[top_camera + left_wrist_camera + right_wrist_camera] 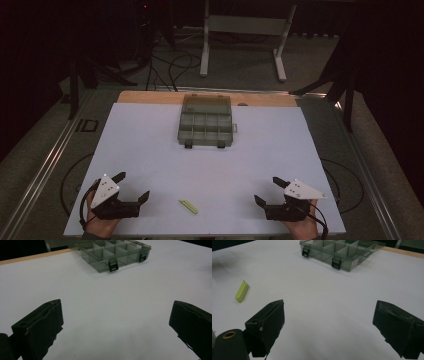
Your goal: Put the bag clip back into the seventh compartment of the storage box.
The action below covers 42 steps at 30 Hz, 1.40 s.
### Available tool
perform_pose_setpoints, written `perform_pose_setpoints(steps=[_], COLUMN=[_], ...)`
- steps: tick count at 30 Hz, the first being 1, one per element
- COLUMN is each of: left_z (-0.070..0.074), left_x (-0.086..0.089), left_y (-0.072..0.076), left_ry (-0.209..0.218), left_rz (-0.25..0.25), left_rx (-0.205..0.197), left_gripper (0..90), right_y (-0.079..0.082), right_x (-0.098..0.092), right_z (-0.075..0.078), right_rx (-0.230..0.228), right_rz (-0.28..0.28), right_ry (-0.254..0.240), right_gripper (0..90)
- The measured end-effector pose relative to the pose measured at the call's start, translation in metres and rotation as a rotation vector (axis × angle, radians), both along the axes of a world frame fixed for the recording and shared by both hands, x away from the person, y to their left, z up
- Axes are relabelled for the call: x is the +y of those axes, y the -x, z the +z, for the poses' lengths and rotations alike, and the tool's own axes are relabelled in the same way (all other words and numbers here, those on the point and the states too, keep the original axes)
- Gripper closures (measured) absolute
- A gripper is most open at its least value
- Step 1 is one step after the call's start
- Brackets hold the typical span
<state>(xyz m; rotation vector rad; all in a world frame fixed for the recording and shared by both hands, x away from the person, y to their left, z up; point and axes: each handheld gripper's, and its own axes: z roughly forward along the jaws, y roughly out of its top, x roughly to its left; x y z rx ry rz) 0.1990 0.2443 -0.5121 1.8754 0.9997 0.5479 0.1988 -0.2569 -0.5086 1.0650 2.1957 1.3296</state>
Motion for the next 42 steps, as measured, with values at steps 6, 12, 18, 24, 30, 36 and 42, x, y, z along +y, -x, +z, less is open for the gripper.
perform_pose_setpoints(steps=[6, 12, 18, 24, 30, 36, 42], left_z=[0.000, 0.000, 0.000, -0.001, -0.001, -0.001, -0.001], left_x=[0.000, 0.001, 0.000, -0.002, -0.001, -0.001, -0.001], left_y=[0.001, 0.001, 0.000, 0.000, 0.000, 0.000, -0.001], left_ry=[0.006, 0.006, 0.003, -0.002, 0.000, -0.002, -0.005], left_rz=[0.007, 0.010, 0.009, 0.004, 0.007, 0.007, 0.005], left_rx=[-0.006, -0.003, -0.001, 0.002, 0.003, 0.004, 0.007], left_gripper=[0.0, 0.0, 0.0, 0.0, 0.0, 0.0, 0.0], right_y=[-0.002, -0.004, -0.008, -0.014, -0.020, -0.024, -0.028], right_x=[0.003, 0.005, 0.009, 0.020, 0.031, 0.044, 0.059], right_z=[0.005, 0.011, 0.020, 0.028, 0.037, 0.040, 0.041], right_rx=[0.022, 0.028, 0.056, 0.083, 0.104, 0.118, 0.145], right_rz=[0.007, 0.017, 0.039, 0.077, 0.110, 0.139, 0.164], right_ry=[0.013, 0.016, 0.021, 0.040, 0.059, 0.087, 0.116], right_gripper=[9.0, 8.7, 8.6, 8.6, 8.6, 8.6, 8.6])
